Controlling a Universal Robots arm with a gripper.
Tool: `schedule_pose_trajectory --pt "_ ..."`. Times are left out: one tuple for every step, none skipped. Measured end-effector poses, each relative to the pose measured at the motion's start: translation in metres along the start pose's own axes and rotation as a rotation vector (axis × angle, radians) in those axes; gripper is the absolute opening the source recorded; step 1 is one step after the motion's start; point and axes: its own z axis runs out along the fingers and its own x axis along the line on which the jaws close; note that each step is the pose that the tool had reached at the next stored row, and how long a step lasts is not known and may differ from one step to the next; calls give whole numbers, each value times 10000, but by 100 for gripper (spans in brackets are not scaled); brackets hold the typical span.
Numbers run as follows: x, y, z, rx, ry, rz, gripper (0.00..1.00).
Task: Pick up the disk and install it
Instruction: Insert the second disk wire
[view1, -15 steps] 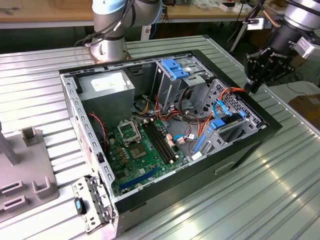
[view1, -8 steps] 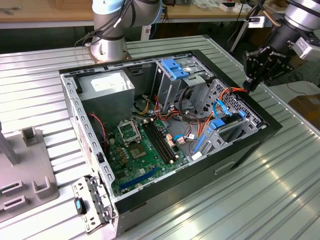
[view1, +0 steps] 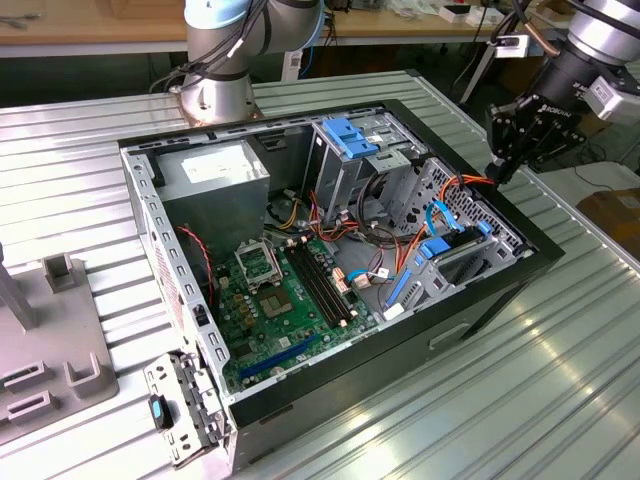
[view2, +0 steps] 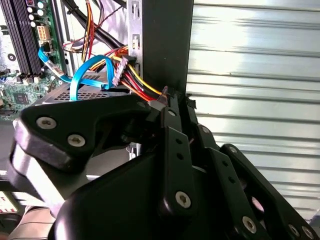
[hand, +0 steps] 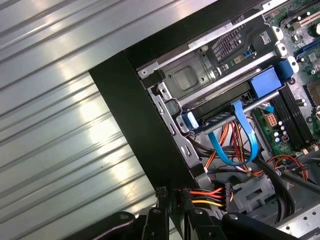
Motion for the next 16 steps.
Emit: schedule_pose_trajectory --pt "0 0 0 0 0 0 22" --pt "0 0 0 0 0 0 16" --pt "0 0 1 0 0 0 16" --pt "0 0 1 0 0 0 16" --pt "0 0 1 0 0 0 16" --pt "0 0 2 1 -1 0 16" --pt "0 0 -27 72 -15 -4 16" --pt "-4 4 -78 173 26 -8 16" --pt "-14 14 -78 191 56 -11 16" --pt "-31 25 -78 200 77 -13 16" --pt "-72 51 -76 218 110 -14 16" --pt "-112 76 -75 232 138 -15 16" --pt "-140 92 -74 241 157 -16 16" --pt "-166 107 -73 249 171 -17 16" --pt "-210 134 -71 260 193 -19 16" --pt "-269 168 -69 272 216 -18 16"
